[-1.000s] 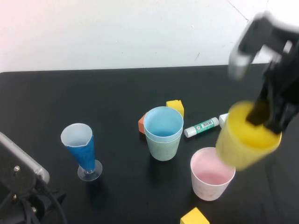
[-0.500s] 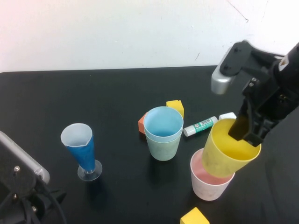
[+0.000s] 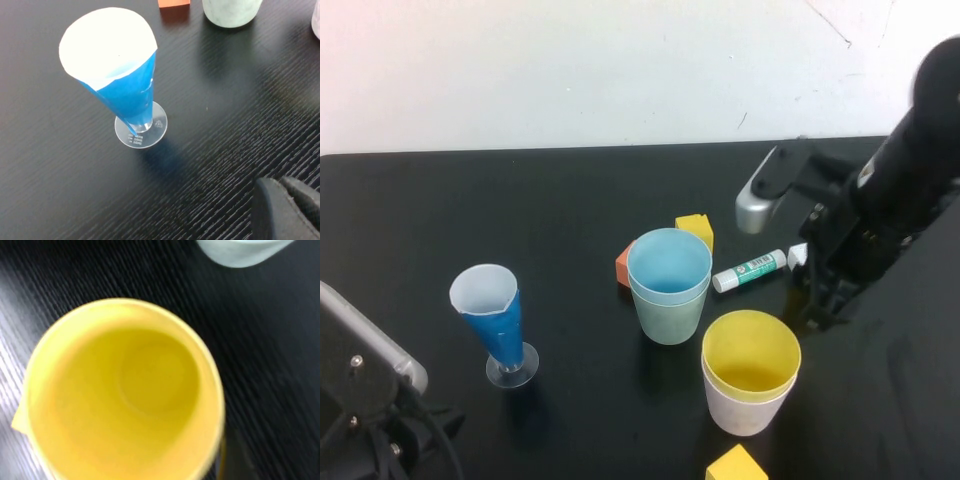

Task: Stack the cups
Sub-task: Pick up the pink cup

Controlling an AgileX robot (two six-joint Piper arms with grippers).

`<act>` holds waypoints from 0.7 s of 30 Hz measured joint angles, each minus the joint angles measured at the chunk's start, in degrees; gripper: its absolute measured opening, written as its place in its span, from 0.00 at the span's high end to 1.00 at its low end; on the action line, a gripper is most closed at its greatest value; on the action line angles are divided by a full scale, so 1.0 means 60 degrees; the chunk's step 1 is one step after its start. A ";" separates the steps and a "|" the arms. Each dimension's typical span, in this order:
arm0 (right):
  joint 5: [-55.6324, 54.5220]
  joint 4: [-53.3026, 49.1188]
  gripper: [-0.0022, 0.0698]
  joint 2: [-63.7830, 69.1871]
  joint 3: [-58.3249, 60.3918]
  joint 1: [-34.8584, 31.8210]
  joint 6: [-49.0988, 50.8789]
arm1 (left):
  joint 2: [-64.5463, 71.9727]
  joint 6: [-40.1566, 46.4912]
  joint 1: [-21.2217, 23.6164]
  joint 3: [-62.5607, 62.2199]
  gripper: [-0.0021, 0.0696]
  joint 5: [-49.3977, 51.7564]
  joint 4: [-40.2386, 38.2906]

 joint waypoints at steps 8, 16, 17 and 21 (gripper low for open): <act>0.0349 0.0646 0.57 0.1549 0.0000 0.0000 0.0000 | 0.0000 0.0000 0.0000 0.0000 0.97 0.0065 -0.0023; 0.0517 0.0111 0.73 0.1028 -0.0581 0.0000 0.0302 | 0.0000 0.0006 0.0000 0.0000 0.97 0.0412 -0.0044; 0.0597 -0.0038 0.75 0.0836 -0.0761 0.0000 0.0379 | 0.0000 0.0006 0.0000 0.0000 0.97 0.0412 -0.0044; 0.1004 -0.0413 0.78 -0.0017 -0.1439 0.0000 0.0544 | 0.0000 0.0006 0.0000 0.0000 0.97 0.0412 -0.0044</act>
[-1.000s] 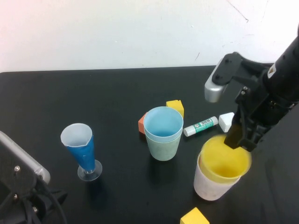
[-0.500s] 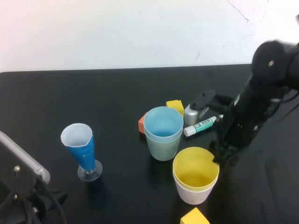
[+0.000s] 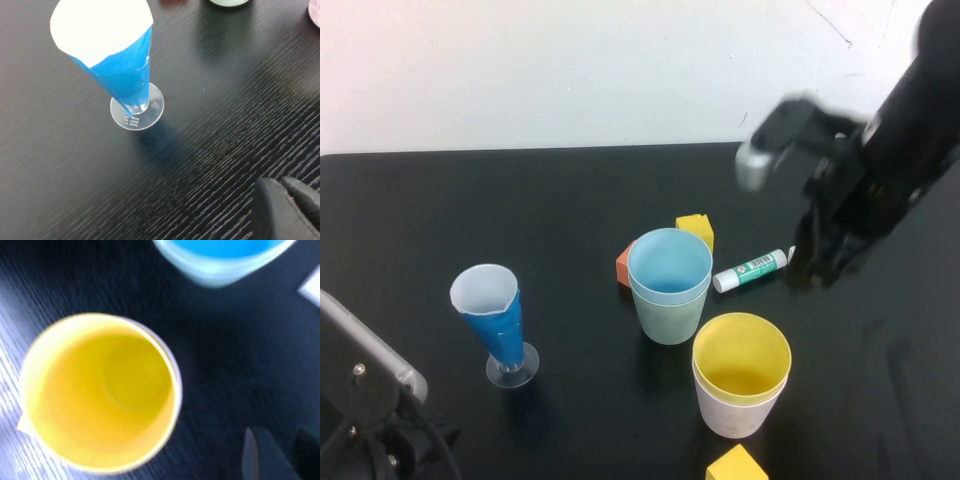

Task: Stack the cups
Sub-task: Pick up the pink cup

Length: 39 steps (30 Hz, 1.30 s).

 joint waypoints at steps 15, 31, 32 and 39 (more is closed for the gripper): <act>0.0266 0.0395 0.65 -0.1015 -0.0367 0.0792 -0.0467 | 0.0000 0.0000 0.0000 0.0000 0.97 -0.0001 0.0000; 0.0208 0.0281 0.34 0.0256 -0.0311 0.0980 -0.0560 | 0.0000 -0.0021 0.0000 0.0000 0.97 -0.0001 0.0000; 0.0207 0.0228 0.34 0.0305 -0.0287 0.1033 -0.0560 | 0.0000 -0.0021 0.0000 0.0000 0.97 -0.0001 0.0000; 0.0193 -0.0294 0.34 0.0797 0.0037 0.1432 -0.0383 | 0.0000 -0.0021 0.0000 0.0000 0.97 -0.0001 0.0160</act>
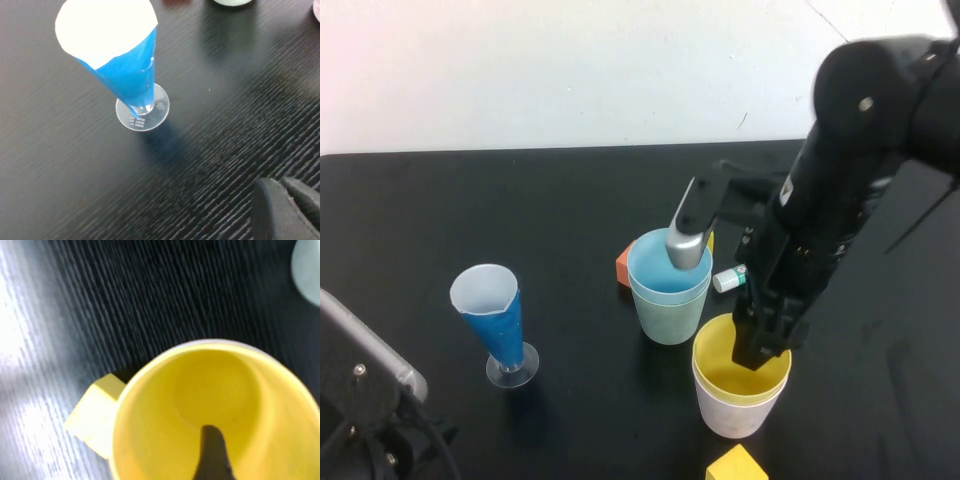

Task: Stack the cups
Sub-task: Pick up the pink cup, then place the pink cup on the blue cup

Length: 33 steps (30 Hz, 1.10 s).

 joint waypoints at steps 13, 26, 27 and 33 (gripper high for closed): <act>-0.0099 -0.0413 0.87 0.1120 -0.0072 0.0022 0.0272 | 0.0000 0.0000 0.0000 0.0000 0.97 -0.0020 0.0224; 0.0121 -0.1520 0.87 -0.2131 -0.1029 0.0003 0.0307 | 0.0000 0.0033 0.0000 0.0000 0.97 -0.0001 0.0239; 0.0139 -0.1520 0.87 -0.2165 -0.1184 0.0003 0.0168 | 0.0000 0.0033 0.0000 0.0000 0.97 -0.0001 0.0239; -0.0239 -0.1211 0.87 -0.1649 -0.1927 0.0003 -0.0525 | 0.0000 0.0033 0.0000 0.0000 0.97 -0.0019 0.0239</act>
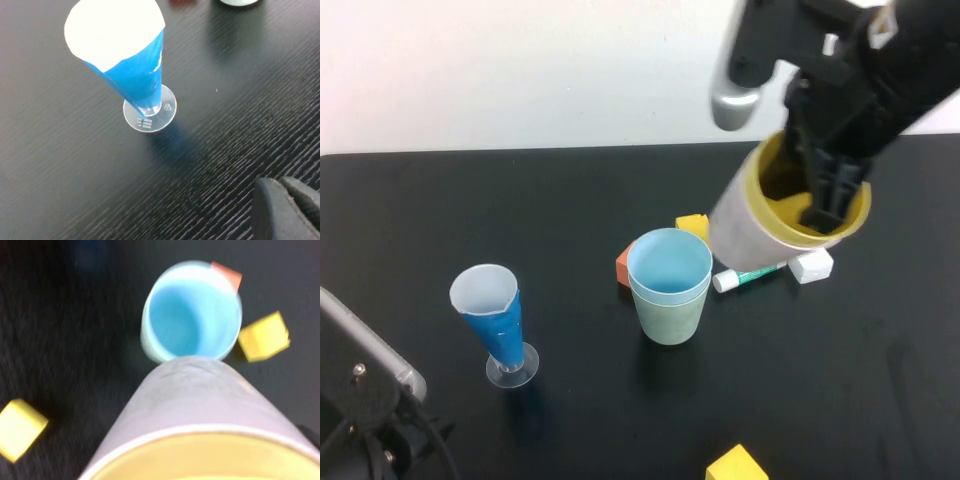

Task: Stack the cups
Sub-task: Place the pink cup on the blue cup

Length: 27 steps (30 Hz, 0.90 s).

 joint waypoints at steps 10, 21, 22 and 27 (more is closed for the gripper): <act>-0.0075 0.0138 0.87 0.2541 -0.1863 0.0000 -0.0101 | 0.0000 0.0000 0.0000 0.0000 0.97 0.0000 0.0037; 0.0179 0.0357 0.54 0.3554 -0.2458 0.0000 0.0043 | 0.0000 0.0040 0.0000 0.0000 0.97 -0.0015 0.0059; 0.0179 0.0357 0.52 0.3554 -0.2507 0.0000 0.0043 | 0.0000 0.0064 0.0000 0.0000 0.97 -0.0015 0.0059; 0.0318 0.0187 0.50 0.3394 -0.3058 0.0000 0.0548 | 0.0000 0.0125 0.0000 0.0000 0.97 -0.0015 0.0059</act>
